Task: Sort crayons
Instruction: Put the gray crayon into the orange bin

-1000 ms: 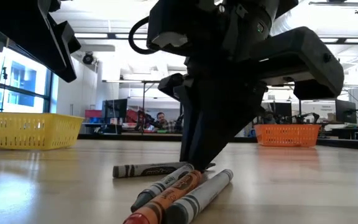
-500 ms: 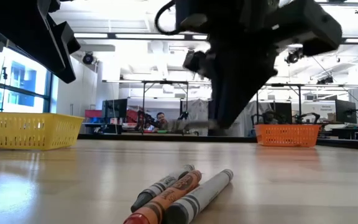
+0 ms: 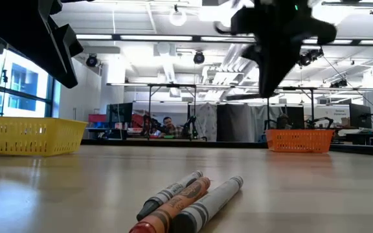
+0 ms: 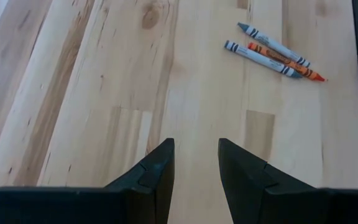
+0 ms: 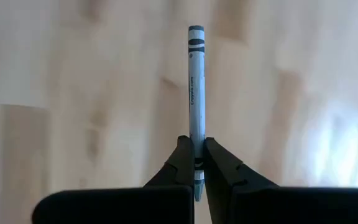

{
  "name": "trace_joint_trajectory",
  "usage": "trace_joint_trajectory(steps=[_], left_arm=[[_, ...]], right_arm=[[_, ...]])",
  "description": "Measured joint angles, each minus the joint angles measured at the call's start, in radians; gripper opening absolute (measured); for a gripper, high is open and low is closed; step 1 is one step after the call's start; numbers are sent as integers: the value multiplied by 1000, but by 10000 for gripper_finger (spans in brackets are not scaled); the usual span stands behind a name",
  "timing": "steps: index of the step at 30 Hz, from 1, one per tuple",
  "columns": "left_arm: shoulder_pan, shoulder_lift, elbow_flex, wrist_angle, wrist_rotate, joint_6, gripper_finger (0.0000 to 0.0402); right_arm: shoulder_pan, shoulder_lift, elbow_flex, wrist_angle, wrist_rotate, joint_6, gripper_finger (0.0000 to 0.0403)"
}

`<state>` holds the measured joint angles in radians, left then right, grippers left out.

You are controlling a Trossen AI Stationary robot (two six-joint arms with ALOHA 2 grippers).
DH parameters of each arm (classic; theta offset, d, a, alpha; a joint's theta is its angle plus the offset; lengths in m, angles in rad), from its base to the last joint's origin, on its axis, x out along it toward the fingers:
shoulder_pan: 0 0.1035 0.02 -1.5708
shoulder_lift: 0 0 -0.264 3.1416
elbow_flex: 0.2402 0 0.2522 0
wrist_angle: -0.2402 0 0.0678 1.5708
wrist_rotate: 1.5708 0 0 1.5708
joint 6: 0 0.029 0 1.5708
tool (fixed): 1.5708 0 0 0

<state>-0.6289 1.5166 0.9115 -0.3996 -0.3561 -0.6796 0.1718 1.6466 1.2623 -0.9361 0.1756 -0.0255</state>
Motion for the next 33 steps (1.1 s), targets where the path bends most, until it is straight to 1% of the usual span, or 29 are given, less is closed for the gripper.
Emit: trace_joint_trajectory(steps=[5,9,11,14,19,21,25,27,30,33], left_arm=[[0,0,0,-23,-7,1,110],[0,0,0,-54,-67,3,110],[3,0,0,-58,-102,3,110],[16,0,0,-57,-131,13,110],[54,0,0,-50,-144,39,110],[69,0,0,-48,-166,37,110],[97,0,0,-43,-192,37,110],[108,0,0,-43,-192,37,110],[119,0,0,-43,-192,37,110],[126,0,0,-43,-192,54,110]], right_arm=[[-160,-245,-229,85,5,79,1],[-290,-417,-369,162,18,144,1],[-356,-478,-421,176,50,191,1],[-448,-530,-473,182,120,244,1],[-582,-536,-521,226,237,315,1],[-631,-523,-526,235,256,334,1],[-710,-493,-526,251,258,339,1],[-741,-476,-526,248,235,340,1],[-769,-446,-526,247,206,344,1],[-777,-416,-526,249,197,350,1]])
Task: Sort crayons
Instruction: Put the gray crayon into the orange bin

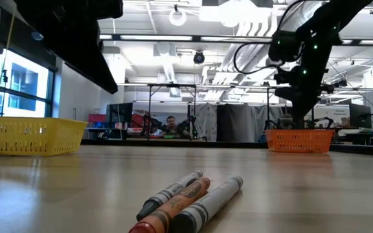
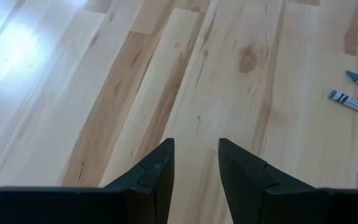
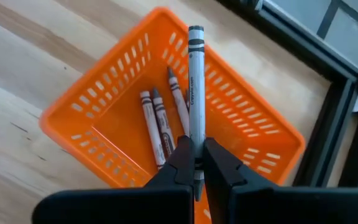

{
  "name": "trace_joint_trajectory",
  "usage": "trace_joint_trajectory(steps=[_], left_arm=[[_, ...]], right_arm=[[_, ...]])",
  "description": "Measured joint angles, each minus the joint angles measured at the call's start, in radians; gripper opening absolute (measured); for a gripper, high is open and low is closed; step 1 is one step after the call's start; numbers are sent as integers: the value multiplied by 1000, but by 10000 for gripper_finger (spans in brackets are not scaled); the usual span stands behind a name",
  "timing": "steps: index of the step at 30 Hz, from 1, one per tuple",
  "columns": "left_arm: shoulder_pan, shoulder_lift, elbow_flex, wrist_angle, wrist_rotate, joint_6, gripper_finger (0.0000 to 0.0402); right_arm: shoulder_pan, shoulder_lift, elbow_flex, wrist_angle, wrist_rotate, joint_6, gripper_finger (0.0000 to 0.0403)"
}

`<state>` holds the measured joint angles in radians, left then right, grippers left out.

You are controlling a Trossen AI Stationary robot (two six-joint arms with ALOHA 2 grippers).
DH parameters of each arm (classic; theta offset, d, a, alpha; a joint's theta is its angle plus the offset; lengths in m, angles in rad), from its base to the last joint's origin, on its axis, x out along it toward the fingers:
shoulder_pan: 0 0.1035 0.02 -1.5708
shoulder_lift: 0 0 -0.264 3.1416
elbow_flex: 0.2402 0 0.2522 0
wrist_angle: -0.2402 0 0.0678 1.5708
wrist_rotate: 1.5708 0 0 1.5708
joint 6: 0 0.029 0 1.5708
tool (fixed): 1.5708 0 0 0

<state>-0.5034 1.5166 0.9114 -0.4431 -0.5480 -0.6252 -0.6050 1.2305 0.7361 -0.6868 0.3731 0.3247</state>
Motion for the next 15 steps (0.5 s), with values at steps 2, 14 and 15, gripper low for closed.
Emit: trace_joint_trajectory(steps=[2,14,15], left_arm=[[0,0,0,0,0,1,110],[0,0,0,0,1,1,110],[0,0,0,0,2,1,110]], right_arm=[[-2,23,0,3,-1,0,1],[-2,137,0,34,-3,8,1],[-2,139,0,34,-3,8,1]])
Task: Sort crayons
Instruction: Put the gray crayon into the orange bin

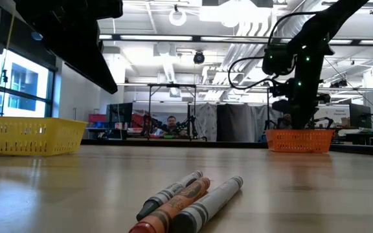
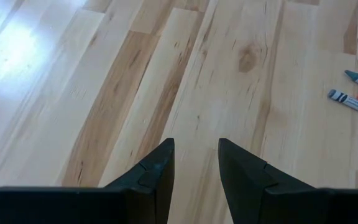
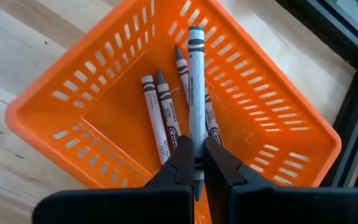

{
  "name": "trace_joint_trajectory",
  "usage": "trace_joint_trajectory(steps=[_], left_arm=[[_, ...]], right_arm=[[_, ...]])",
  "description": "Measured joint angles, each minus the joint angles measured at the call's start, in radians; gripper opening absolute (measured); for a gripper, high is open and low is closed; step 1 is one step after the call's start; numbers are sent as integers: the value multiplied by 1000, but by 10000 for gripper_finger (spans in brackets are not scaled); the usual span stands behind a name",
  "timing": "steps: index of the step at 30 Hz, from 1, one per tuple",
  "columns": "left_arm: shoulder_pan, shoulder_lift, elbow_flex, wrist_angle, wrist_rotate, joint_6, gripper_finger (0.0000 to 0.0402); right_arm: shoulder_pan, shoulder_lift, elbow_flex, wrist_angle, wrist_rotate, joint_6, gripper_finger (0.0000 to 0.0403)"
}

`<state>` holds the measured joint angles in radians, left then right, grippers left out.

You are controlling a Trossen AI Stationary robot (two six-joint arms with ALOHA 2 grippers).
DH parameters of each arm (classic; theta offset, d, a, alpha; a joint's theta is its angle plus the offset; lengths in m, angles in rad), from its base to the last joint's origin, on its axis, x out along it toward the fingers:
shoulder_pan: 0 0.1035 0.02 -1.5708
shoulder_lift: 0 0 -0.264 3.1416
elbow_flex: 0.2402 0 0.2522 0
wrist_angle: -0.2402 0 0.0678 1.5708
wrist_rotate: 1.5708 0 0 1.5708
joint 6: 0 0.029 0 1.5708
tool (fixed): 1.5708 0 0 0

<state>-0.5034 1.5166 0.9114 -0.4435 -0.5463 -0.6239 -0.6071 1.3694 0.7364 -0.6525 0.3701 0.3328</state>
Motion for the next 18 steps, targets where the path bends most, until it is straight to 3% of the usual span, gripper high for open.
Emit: trace_joint_trajectory(steps=[18], left_arm=[[0,0,0,0,1,0,110]], right_arm=[[0,1,1,-1,-5,0,12]])
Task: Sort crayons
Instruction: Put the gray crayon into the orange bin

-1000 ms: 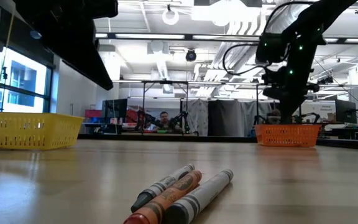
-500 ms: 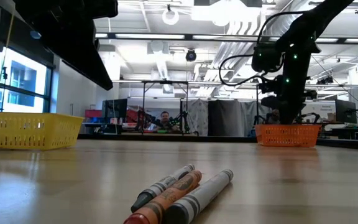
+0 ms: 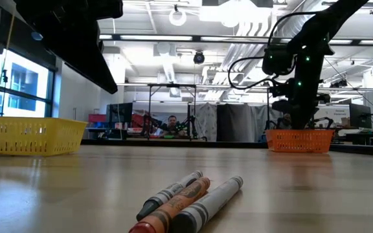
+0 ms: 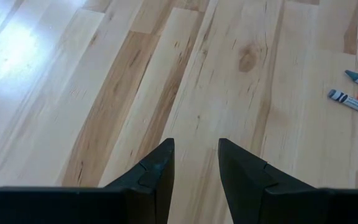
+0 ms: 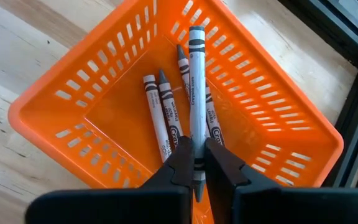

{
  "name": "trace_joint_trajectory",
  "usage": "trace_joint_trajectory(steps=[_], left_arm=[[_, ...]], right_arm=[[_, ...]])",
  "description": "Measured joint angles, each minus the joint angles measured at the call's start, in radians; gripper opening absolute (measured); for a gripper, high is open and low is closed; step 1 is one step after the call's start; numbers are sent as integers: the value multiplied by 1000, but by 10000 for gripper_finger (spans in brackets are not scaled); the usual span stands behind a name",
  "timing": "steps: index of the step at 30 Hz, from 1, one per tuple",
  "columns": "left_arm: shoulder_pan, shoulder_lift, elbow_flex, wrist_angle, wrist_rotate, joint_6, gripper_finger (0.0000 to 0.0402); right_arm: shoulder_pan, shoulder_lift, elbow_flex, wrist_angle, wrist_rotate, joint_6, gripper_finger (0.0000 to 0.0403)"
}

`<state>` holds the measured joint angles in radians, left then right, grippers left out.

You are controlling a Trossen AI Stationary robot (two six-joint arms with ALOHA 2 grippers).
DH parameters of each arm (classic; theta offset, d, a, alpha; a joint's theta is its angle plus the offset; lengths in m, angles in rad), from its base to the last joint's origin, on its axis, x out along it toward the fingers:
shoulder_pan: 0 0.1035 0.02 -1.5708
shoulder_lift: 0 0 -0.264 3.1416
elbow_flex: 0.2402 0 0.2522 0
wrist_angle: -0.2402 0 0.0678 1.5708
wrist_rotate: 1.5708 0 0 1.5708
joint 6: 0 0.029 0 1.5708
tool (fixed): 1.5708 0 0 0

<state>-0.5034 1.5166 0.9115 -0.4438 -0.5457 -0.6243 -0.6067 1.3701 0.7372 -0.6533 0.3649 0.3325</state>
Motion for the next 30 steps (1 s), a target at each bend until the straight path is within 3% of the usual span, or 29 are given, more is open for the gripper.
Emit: trace_joint_trajectory(steps=[11,19,22,27,30], left_arm=[[0,0,0,0,0,0,110],[0,0,0,0,5,0,110],[0,0,0,-2,22,0,110],[0,0,0,-3,29,0,110],[0,0,0,-3,29,-4,110]], right_arm=[[0,0,0,0,-7,-27,74],[3,-3,20,-49,-114,-27,95],[27,-3,98,-173,-116,-43,96],[128,-4,286,-346,38,-29,96],[233,-5,375,-346,-21,-10,96]])
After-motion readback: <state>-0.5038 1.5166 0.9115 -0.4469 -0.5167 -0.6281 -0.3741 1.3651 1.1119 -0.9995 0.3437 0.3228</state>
